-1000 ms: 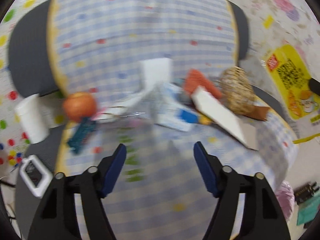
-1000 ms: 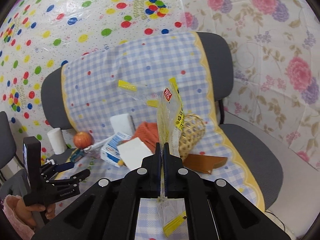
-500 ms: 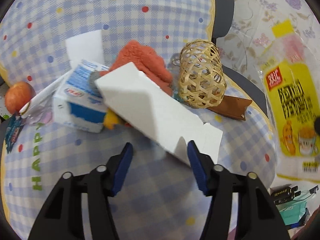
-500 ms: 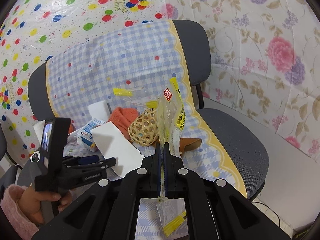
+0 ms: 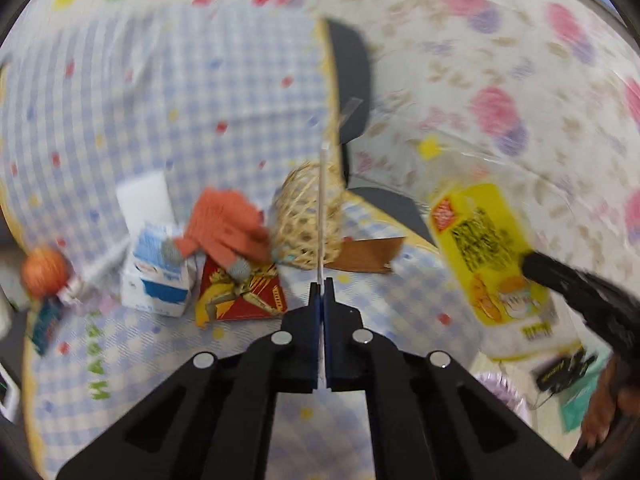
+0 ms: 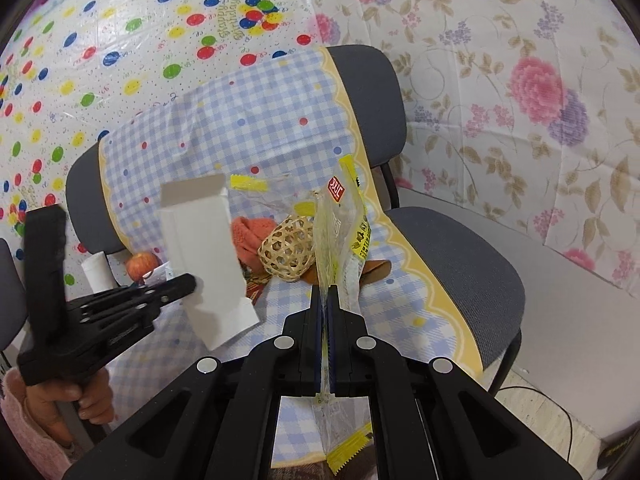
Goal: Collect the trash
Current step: 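Carry the wrapper with the right tool while the left tool grasps the white paper box, then open the right tool over the pink trash bin to drop the wrapper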
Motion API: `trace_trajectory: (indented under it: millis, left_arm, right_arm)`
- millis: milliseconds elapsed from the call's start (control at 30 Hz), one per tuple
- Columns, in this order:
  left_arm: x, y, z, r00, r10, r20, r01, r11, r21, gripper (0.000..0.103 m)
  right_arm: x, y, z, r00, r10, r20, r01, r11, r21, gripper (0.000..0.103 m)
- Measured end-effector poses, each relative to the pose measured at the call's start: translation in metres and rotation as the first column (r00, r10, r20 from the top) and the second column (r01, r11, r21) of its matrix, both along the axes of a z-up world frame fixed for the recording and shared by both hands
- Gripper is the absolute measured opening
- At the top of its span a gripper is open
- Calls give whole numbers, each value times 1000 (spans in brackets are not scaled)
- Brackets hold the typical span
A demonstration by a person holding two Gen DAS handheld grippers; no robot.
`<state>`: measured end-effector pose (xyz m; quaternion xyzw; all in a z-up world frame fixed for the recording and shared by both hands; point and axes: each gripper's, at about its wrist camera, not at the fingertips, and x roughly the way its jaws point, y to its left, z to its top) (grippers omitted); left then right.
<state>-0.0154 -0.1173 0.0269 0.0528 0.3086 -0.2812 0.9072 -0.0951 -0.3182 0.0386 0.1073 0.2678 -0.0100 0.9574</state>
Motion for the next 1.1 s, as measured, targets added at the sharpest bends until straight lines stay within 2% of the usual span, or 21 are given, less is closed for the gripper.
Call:
trace_trajectory:
  millis: [133,400,667,900,1100]
  left_arm:
    - [-37,-7,3,996,-71,46,68,996,56,0]
    - [-98,-31,-13,983,-183,30,182,983,33,0]
    - [-144,-71,-44,946,-323,5,323,946,19,0]
    - [-155,-106,-80,914,-396,-91,403,913,63,0]
    - [-147,-123,-93,903,-405,-143,419,904,85,0]
  right_arm:
    - [-30,4,2,1000,-26,-8,26,1000,-5,3]
    - [-101,4,-6,990,-130,-53,130,991,-20,3]
    - [-169,-19,-38,942,-300,-151,298,954,-33,3]
    - [-194,-45,-78,896,-369,-248,385,923,19,3]
    - [-186,-62,-96,885,-367,-287,399,915,64,3]
